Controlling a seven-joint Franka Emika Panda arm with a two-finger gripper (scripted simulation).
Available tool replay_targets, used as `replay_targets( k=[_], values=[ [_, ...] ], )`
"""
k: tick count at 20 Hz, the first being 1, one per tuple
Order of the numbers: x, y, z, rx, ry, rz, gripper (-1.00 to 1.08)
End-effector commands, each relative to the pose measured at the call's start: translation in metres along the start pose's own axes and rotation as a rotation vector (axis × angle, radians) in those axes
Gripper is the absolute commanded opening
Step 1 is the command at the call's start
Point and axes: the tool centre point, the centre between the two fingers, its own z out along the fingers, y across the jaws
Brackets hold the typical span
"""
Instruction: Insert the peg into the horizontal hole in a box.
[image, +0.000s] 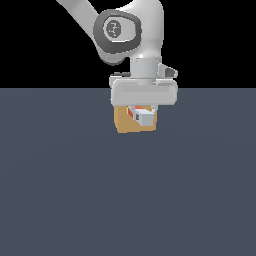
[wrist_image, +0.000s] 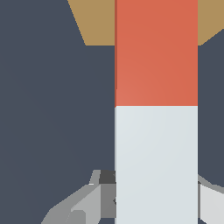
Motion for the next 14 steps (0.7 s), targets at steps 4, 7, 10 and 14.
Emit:
replay_targets(
  k=[4,7,10,14],
  values=[
    [0.001,0.002,-0.003,-0.005,0.001,0.000,-1.00],
    [0.001,0.001,-0.001,-0.002,0.001,0.000,-1.00],
    [0.004,0.001,-0.001,-0.002,0.001,0.000,-1.00],
    [0.022,0.000,-0.001,-0.002,0.001,0.000,-1.00]
  ],
)
